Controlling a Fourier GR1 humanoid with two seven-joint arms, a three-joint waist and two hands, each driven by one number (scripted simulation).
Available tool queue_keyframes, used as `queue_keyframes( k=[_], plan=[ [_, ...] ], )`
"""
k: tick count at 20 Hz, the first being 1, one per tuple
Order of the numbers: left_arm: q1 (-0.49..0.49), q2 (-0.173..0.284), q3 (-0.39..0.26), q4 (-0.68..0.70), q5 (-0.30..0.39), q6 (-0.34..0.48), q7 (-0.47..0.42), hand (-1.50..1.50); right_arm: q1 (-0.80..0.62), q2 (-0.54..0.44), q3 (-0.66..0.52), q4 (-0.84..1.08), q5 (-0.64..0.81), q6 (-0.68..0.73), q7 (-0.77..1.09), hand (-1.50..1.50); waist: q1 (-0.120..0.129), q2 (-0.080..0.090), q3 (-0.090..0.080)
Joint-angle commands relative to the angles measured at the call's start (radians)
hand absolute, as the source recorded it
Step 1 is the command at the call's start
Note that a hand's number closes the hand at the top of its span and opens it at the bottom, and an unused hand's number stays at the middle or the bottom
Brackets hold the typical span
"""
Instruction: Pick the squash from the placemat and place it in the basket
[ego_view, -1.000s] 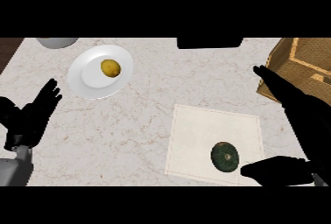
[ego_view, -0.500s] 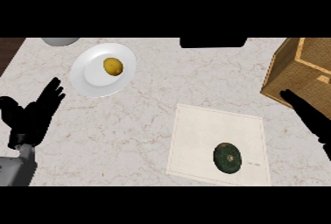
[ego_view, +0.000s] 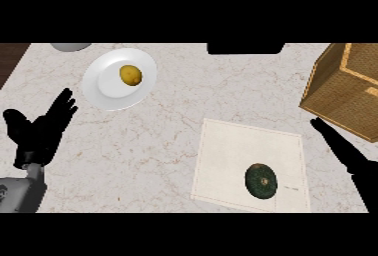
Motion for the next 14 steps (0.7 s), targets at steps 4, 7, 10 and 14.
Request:
queue_keyframes(
  k=[4,7,10,14],
  plan=[
    [-0.063,-0.005,0.01,0.052,-0.013,-0.024,0.006,0.0,0.12,0.102,0.121,0.133,0.341,-0.3,-0.275,-1.5,0.002,0.005,0.001],
    [-0.066,-0.008,0.023,0.051,-0.028,-0.028,0.018,0.0,0.107,0.155,0.193,0.29,0.44,-0.388,-0.301,-1.5,0.012,0.005,0.0],
    [0.005,0.013,0.042,-0.086,-0.004,-0.052,0.076,0.0,0.127,0.164,0.216,0.321,0.468,-0.367,-0.242,-1.5,0.019,0.002,0.0],
    [-0.058,-0.043,0.046,-0.014,-0.053,-0.033,0.067,0.0,0.145,0.148,0.167,0.401,0.41,-0.356,-0.321,-1.5,0.012,0.003,0.0]
  ],
)
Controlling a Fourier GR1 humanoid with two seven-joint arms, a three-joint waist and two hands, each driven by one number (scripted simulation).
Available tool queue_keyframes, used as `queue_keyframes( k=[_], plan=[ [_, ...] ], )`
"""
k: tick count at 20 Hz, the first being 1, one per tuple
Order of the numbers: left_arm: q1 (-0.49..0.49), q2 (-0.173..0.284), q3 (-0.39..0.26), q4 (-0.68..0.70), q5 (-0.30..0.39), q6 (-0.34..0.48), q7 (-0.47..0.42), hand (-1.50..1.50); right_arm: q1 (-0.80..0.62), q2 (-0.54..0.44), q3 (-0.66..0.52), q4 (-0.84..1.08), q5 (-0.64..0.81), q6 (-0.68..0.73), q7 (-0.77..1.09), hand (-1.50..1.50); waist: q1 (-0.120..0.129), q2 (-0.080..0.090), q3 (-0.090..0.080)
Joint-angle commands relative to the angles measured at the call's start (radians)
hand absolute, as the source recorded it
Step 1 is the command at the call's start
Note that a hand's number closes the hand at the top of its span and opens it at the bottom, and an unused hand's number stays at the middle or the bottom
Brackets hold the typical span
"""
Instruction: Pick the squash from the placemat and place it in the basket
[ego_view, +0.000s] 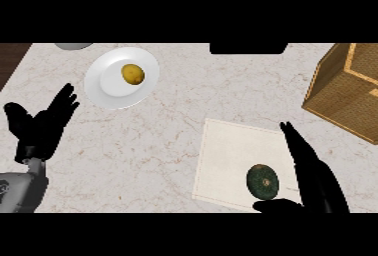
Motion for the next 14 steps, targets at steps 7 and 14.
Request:
queue_keyframes(
  k=[7,14],
  plan=[
    [-0.015,-0.04,0.06,-0.012,-0.05,-0.053,0.04,0.0,0.042,-0.005,-0.026,0.017,0.017,0.059,-0.024,-1.5,-0.001,-0.001,0.0],
    [0.059,-0.091,0.078,-0.029,-0.08,-0.053,-0.016,0.0,0.083,-0.009,-0.069,0.105,-0.033,-0.018,-0.192,-1.5,0.002,-0.001,0.0]
  ],
)
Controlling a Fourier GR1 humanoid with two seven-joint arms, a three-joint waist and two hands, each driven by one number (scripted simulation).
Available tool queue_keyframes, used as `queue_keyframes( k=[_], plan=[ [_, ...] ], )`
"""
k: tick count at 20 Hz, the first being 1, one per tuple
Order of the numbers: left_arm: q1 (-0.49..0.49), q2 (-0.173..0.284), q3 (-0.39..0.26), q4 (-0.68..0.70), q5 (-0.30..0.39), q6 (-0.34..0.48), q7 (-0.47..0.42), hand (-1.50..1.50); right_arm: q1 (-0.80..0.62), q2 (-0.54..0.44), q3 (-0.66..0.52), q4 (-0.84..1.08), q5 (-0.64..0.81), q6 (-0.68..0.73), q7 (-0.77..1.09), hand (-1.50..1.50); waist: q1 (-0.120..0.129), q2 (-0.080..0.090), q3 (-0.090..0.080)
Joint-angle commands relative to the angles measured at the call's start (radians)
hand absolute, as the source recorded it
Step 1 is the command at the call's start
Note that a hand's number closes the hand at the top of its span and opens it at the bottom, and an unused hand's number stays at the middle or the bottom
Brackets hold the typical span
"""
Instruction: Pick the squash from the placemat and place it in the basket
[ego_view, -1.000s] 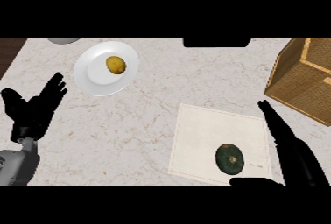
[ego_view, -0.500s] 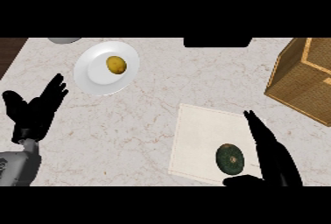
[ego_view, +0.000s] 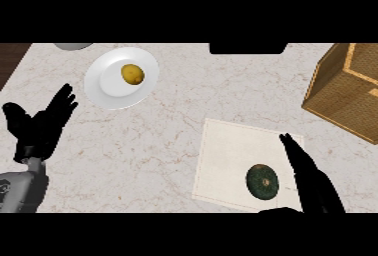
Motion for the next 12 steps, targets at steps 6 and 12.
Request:
queue_keyframes(
  k=[6,12],
  plan=[
    [0.033,-0.039,0.026,-0.053,-0.045,-0.008,0.015,0.0,-0.009,0.024,0.015,0.014,-0.016,0.012,-0.075,-1.5,0.002,0.0,0.0],
    [-0.015,-0.074,0.03,0.042,-0.081,-0.008,-0.025,0.0,0.049,0.018,0.034,0.038,0.057,-0.023,-0.071,-1.5,-0.001,0.0,0.0]
  ],
)
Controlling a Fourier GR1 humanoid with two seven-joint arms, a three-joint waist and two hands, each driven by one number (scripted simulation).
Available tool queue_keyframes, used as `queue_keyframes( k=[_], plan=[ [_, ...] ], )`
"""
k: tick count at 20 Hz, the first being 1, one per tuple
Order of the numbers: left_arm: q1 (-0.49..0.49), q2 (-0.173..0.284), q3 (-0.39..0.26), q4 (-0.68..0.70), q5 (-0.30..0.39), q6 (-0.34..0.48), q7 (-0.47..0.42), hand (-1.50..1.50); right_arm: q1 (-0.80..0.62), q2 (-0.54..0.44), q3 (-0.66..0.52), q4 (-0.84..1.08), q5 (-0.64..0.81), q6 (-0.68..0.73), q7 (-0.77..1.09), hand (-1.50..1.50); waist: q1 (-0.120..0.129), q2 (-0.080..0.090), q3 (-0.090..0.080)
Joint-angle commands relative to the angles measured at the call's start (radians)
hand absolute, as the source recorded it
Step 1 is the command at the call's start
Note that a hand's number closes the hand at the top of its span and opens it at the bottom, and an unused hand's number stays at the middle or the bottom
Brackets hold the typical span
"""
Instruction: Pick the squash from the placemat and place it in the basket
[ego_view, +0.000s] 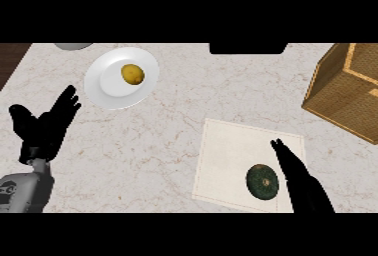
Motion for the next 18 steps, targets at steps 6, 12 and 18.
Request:
queue_keyframes(
  k=[6,12,18],
  plan=[
    [-0.038,0.022,0.059,0.065,-0.01,-0.061,-0.032,0.0,0.023,-0.004,-0.022,0.108,0.044,-0.075,-0.064,-1.5,-0.001,0.0,0.0],
    [-0.026,0.029,0.085,0.052,0.014,-0.084,-0.014,0.0,-0.042,0.006,0.079,0.117,0.174,0.026,0.043,1.5,0.0,0.0,0.0],
    [0.024,-0.026,0.029,-0.059,-0.045,-0.036,0.043,0.0,-0.107,0.045,0.055,0.282,0.183,-0.043,-0.024,1.5,0.005,0.0,0.0]
  ],
)
